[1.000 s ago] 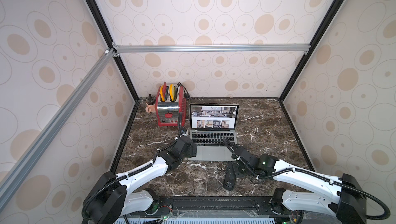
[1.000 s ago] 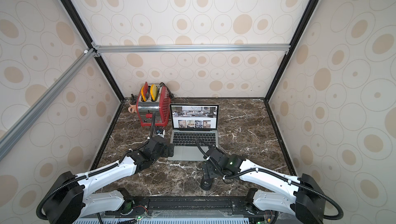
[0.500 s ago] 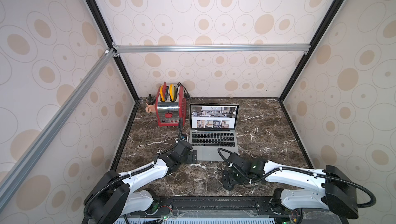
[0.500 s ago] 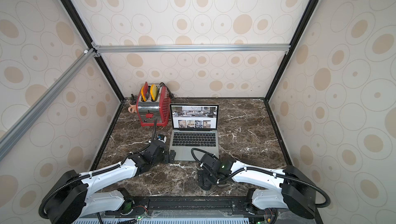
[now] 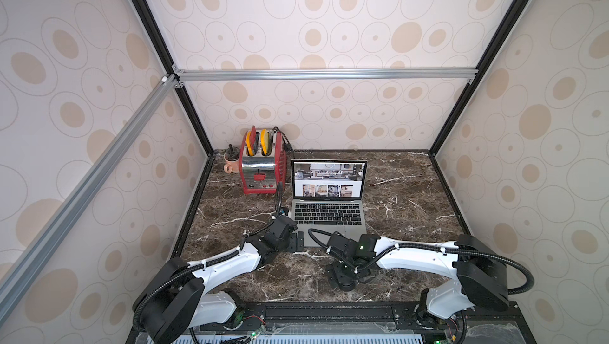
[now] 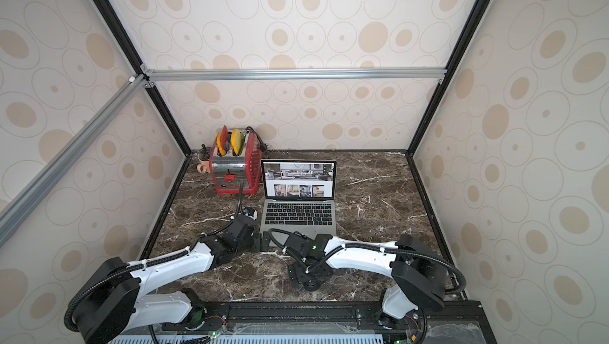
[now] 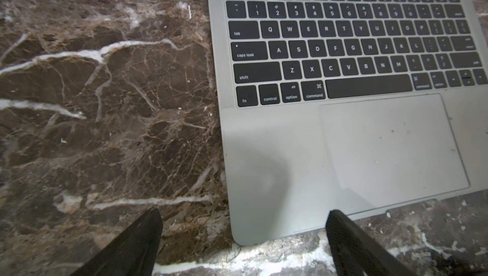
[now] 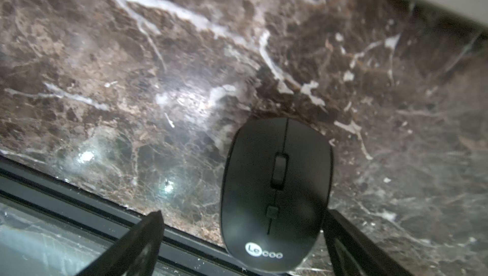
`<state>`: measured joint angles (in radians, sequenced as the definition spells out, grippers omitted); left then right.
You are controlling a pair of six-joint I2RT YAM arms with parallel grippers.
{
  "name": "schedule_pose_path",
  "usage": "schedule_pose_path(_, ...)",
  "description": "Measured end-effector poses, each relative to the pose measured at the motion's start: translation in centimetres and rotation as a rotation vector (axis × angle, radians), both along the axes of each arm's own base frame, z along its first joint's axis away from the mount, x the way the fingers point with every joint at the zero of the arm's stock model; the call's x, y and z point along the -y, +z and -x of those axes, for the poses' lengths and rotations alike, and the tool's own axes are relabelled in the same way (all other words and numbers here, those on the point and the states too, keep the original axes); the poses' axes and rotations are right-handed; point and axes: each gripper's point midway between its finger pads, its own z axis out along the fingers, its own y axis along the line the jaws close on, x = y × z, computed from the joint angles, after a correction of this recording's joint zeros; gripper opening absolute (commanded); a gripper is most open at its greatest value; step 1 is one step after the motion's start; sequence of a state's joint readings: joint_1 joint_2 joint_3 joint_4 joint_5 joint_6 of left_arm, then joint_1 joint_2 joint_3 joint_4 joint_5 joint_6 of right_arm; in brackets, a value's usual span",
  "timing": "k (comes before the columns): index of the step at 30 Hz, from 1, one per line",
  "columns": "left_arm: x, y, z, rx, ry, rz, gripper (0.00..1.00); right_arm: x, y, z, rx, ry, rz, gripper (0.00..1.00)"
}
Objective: Insert the wireless mouse receiver into the laptop
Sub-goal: Pick up the mouse from the center of the board.
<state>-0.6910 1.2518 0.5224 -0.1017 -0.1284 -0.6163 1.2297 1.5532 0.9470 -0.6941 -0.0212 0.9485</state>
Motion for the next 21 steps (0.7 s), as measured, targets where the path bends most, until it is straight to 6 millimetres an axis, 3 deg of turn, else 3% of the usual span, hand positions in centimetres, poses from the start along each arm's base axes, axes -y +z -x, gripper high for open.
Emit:
schedule_pose_path(3, 0.0, 0.0, 0.0, 0.0, 0.002, 0.002, 0.99, 0.0, -0.2, -0.1, 0.045, 0.043, 0.05, 0.92)
schedule_pose_path(11, 0.3, -0.8, -0.1, -0.026, 0.001, -0.003, 0.99, 3.0, -2.8, 0.9, 0.059, 0.084, 0.148, 0.73)
schedule_pose_path(21, 1.5, -0.6, -0.3, -0.048, -0.028, 0.028, 0.99, 2.5, -2.3, 1.1, 0.104, 0.129, 0.036, 0.45)
